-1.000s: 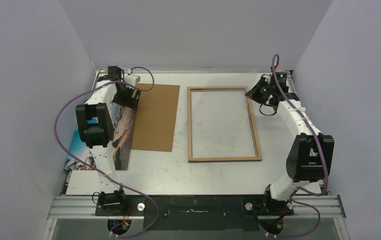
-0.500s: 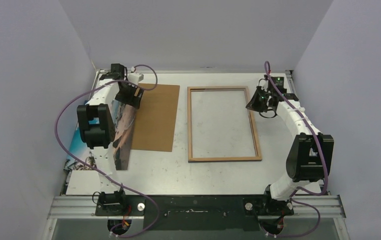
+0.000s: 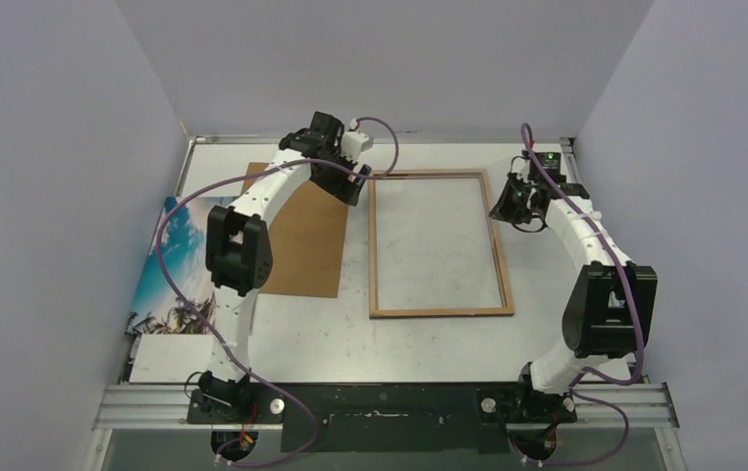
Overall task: Put the photo into the frame
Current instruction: Pick up the photo frame item at the center of the board, then adjust the photo frame at the center of the board.
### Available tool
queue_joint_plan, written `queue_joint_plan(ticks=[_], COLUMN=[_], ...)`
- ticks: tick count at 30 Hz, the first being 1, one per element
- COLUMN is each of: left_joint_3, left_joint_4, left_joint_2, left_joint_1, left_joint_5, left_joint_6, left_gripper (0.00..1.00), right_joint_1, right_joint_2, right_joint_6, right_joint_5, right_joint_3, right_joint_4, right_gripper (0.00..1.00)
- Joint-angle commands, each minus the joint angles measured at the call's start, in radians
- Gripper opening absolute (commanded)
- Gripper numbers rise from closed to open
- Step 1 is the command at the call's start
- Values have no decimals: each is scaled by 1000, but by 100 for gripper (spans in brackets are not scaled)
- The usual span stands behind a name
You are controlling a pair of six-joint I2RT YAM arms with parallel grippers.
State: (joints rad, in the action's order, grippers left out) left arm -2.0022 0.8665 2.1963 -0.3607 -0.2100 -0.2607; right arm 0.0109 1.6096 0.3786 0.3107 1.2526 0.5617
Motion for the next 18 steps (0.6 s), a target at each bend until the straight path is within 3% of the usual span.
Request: queue_joint_plan(ticks=[1,9,18], left_joint_3=[-210,-283,-194], left_joint_4=[22,-6,-75], left_joint_2=[122,253,280], left_joint_1=[-41,-105,-135], left_joint_5=[-2,13,33], left_joint_6=[164,248,254], left_gripper=[78,79,68], right_joint_1=[36,44,44], right_joint_2=[-72,-101,-133], right_joint_6=[8,18,34], right_joint_5=[-21,29,60], right_joint_3=[15,-40,-77], right_joint_4=[-7,-18,-33], right_gripper=[5,5,5])
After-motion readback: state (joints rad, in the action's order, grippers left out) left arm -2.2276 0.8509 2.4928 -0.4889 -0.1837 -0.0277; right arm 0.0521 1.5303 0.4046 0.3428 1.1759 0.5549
